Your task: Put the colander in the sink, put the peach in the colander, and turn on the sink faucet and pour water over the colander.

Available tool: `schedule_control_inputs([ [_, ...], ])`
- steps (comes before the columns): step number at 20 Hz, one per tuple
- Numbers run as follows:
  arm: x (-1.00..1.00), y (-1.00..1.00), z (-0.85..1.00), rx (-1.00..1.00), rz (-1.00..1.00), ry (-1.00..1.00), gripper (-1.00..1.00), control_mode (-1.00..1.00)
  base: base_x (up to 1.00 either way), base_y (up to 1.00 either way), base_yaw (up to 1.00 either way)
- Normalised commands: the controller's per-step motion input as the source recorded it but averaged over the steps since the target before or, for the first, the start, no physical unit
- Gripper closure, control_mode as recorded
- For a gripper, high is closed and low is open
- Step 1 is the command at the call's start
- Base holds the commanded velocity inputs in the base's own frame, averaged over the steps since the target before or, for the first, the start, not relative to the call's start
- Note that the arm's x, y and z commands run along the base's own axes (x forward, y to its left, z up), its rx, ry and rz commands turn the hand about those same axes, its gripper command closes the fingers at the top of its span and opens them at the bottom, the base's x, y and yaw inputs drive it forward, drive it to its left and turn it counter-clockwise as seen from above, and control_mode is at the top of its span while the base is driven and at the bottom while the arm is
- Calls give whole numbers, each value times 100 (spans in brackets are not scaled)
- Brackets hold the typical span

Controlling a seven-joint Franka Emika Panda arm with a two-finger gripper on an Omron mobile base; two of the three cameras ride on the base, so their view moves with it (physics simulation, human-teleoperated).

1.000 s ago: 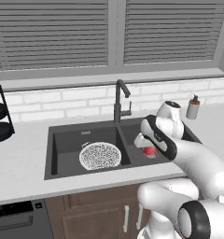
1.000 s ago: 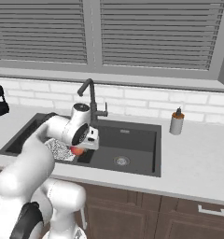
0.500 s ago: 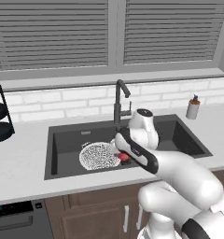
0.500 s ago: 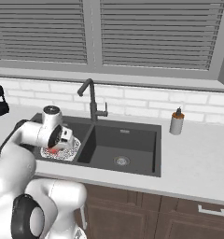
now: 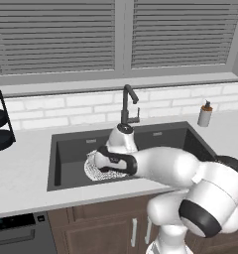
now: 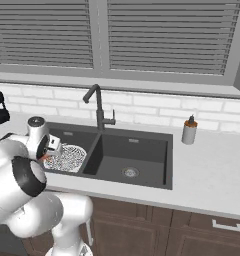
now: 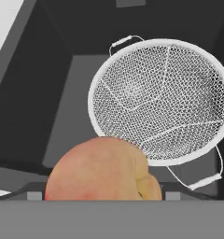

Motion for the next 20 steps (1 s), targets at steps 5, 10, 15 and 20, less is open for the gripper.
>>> schedule_control_inputs([
  [5,77,30,-3,-3,-13,8,100,-100,0,0,0],
  [10,54,3,-17,-10,-21,12,100,-100,0,0,0],
  [15,16,0,-27,-12,-20,9,100,-100,0,0,0],
  [20,19,0,-23,-11,-18,9,100,-100,0,0,0],
])
